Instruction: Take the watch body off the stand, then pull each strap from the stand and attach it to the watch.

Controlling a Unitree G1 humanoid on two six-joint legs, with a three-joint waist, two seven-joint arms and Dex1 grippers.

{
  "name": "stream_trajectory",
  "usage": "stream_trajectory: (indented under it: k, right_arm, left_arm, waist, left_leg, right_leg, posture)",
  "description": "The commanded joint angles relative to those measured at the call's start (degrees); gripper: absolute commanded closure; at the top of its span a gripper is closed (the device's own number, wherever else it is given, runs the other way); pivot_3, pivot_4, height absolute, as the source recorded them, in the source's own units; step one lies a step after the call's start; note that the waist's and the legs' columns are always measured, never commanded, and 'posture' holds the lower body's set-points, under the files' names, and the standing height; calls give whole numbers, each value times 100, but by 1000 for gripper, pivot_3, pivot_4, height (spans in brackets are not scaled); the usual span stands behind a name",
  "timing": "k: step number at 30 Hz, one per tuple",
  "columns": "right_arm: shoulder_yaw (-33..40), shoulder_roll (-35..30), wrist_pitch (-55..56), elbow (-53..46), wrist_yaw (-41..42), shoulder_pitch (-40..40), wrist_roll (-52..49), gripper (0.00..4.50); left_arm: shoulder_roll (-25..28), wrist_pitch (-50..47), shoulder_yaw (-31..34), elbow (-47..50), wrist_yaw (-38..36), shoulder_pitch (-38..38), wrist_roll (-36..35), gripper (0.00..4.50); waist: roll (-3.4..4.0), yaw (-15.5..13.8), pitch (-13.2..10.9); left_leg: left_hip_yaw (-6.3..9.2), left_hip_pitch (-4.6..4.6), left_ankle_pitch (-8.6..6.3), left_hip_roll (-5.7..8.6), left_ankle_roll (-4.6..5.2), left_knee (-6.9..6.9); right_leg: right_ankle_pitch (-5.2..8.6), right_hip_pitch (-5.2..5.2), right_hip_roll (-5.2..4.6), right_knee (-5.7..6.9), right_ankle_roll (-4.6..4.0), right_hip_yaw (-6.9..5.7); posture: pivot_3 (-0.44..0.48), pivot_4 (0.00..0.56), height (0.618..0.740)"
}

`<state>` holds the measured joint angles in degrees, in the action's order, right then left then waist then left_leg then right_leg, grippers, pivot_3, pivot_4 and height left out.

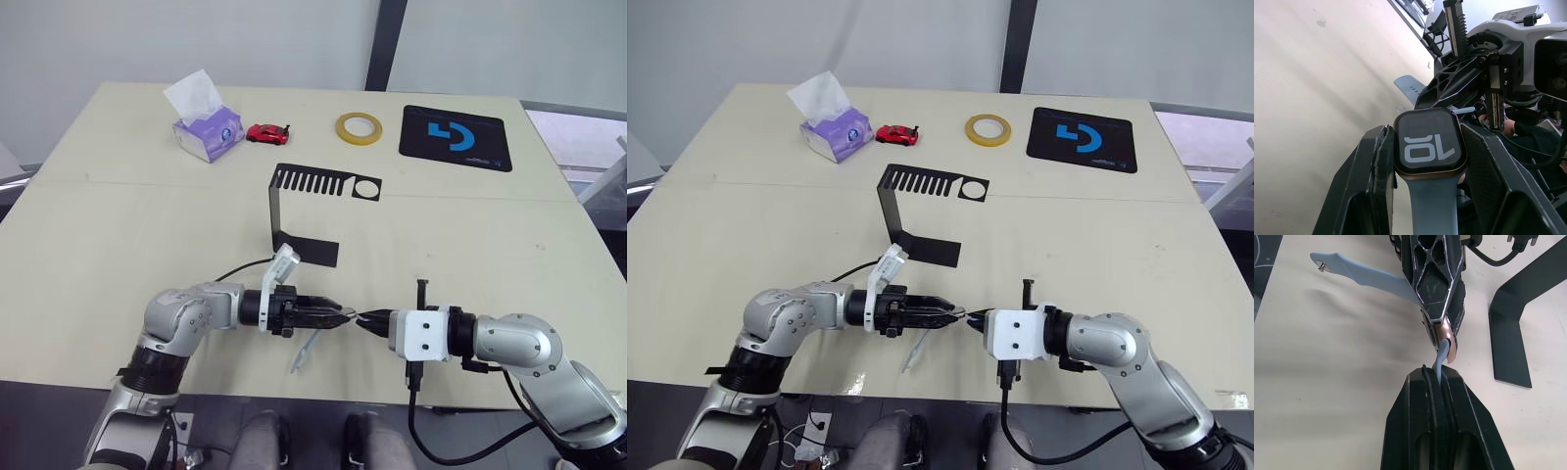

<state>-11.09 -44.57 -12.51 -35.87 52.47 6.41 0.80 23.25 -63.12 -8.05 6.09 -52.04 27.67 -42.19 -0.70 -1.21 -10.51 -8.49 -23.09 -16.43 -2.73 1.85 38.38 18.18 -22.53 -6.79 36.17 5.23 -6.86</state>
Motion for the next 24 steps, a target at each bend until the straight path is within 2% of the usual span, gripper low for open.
stream_trajectory:
  k: [1, 24]
  right_arm:
    - [-28, 77, 53, -252, -69, 160, -15, 4500]
    - [-219, 200, -284, -243, -89, 370, 72, 4500]
  left_arm:
    - [-137, -62, -215, 359, -143, 73, -214, 2845]
    - [-179, -105, -280, 443, -49, 91, -160, 2845]
  waist:
    - [0, 0, 0]
    - [0, 2, 0]
  left_leg:
    - [0, 0, 0, 0, 0, 0]
    - [0, 0, 0, 0, 0, 0]
  right_leg:
    - [0, 0, 0, 0, 0, 0]
    - [0, 0, 0, 0, 0, 0]
  posture:
    - [0, 150, 740]
    - [0, 150, 740]
